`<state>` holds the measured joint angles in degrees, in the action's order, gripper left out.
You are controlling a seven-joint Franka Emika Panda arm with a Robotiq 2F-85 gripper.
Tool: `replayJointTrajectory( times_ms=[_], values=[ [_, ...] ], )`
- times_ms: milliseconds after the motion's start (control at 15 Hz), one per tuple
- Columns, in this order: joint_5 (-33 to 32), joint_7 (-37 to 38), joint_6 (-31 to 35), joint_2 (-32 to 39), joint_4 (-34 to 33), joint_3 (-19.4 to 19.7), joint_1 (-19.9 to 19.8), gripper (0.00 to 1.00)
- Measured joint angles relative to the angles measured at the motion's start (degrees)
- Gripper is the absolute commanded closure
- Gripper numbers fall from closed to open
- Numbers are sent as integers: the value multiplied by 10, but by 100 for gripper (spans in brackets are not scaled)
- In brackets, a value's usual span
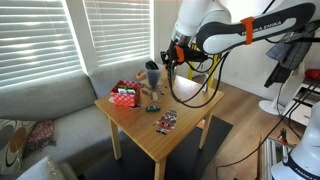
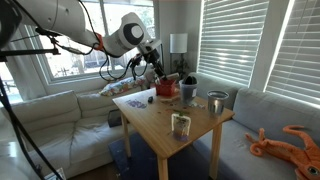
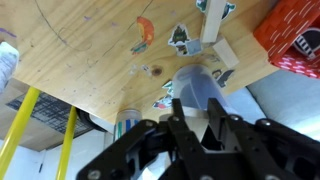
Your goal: Pick up the wooden chip on the left and put it in the silver cup
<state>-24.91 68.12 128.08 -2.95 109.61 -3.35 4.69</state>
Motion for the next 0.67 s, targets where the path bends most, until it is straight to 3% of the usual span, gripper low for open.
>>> replayJointTrajectory(
  times_ms=[67,267,667],
  values=[
    [0,2,0,-5,2,1,-3,92],
    [-7,9,0,-5,4,1,-5,92],
    [-206,99,-12,-2,1,23,-60,92]
  ],
)
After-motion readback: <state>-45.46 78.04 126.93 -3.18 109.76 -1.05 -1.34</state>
